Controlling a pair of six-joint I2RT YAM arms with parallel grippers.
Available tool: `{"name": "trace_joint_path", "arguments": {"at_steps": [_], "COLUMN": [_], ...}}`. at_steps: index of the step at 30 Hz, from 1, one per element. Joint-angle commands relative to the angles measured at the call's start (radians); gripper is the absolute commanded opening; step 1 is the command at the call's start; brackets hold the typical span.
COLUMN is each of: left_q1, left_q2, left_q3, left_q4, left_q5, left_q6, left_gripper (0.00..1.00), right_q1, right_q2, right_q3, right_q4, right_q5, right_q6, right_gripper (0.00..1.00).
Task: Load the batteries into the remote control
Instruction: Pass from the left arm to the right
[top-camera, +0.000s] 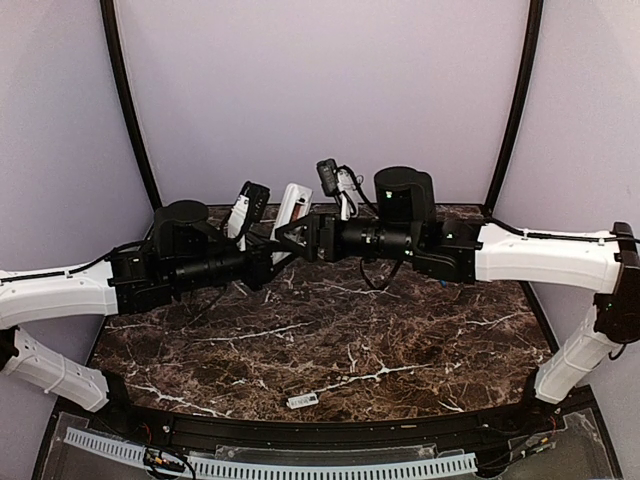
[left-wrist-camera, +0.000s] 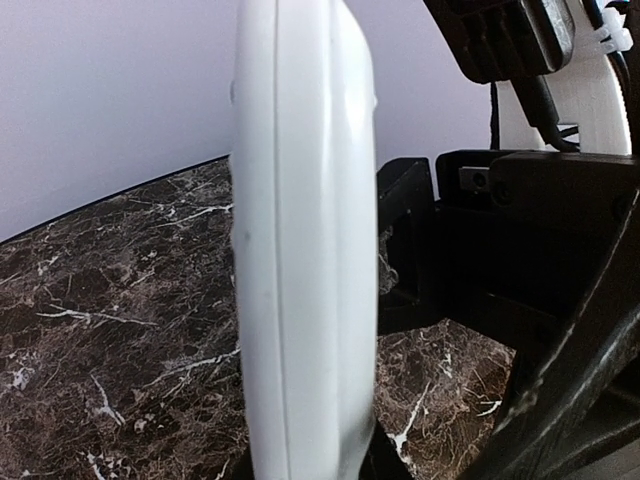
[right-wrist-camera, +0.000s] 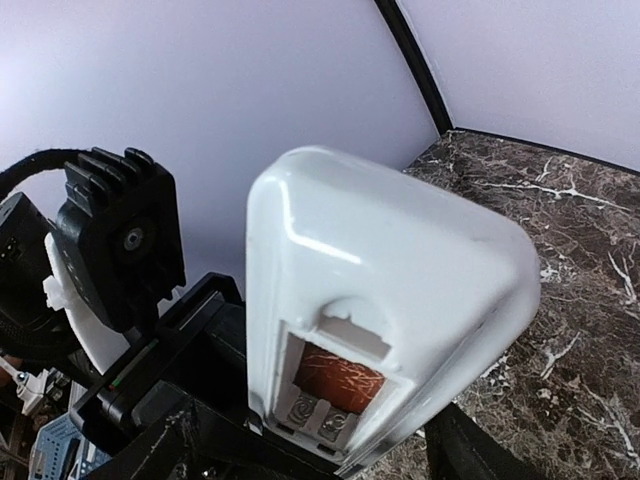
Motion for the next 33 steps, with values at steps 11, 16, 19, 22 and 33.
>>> {"name": "trace_joint_path", "arguments": {"at_steps": [11, 16, 19, 22, 33], "left_q1": [-0.005, -0.005, -0.004, -0.003, 0.001], "left_q2": [-0.004, -0.012, -0.028, -0.042, 0.003], "left_q3": [-0.024, -0.026, -0.027, 0.012, 0.251], "left_q4": [0.033, 0.033, 0.013, -0.09, -0.515], "left_q5": [-0.059, -0.049, -0.025, 0.043, 0.441], "left_q6": [0.008, 0.018, 0.034, 0.072, 0.199], "left_gripper": [0.0, 0.0, 0.0, 0.0, 0.0], "right_q1": [0.018, 0.018, 0.014, -0.006, -0.025], "right_q2": [0.134, 0.137, 0.1, 0.009, -0.36], "right_q3": [0.155, 0.146, 0.136, 0.124, 0.058], "right_q4": [0.028, 0.032, 0.049, 0.009, -0.471], "right_q5": [0.171, 0.143, 0.065, -0.054, -0.204], "right_q6": [0.116, 0.102, -0.015, -0.258, -1.26], "right_gripper": [0.61, 0.54, 0.68, 0.81, 0.92]}}
